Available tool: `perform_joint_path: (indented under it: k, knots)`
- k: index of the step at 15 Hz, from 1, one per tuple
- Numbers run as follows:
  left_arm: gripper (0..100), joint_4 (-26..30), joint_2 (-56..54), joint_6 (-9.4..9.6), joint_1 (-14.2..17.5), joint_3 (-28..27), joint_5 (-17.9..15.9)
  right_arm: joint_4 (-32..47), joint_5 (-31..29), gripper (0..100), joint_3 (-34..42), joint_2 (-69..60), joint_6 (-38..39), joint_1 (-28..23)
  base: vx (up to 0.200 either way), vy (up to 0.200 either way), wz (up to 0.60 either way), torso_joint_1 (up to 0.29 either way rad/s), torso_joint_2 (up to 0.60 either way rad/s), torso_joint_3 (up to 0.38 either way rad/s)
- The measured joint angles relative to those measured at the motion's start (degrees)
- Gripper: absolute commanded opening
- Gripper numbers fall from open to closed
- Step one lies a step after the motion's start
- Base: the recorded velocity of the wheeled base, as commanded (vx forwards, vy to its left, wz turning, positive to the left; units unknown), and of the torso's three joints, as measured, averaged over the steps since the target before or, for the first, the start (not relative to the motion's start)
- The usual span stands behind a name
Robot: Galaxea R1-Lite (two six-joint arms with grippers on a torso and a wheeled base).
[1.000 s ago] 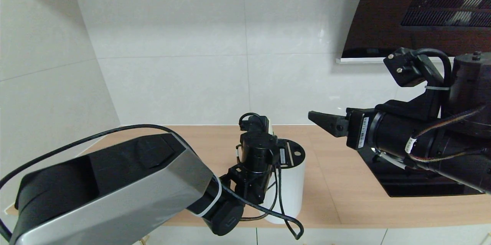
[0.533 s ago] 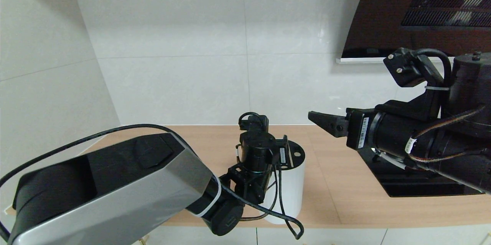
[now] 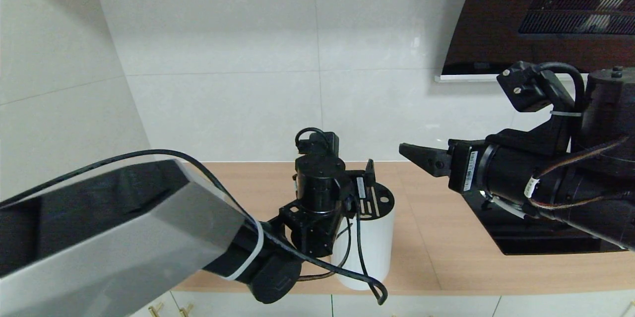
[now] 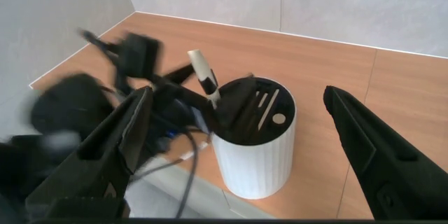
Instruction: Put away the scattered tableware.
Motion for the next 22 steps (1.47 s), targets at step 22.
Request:
perform_joint_path:
  k: [22]
  knots:
    - [100,64.3,-107.8,5.19,29.9,30.7,-16.9,31.3,-0.4,100,23.7,-71.3,-12.0,-34.7,0.0,0.0,0.0,0.0,0.0,0.0]
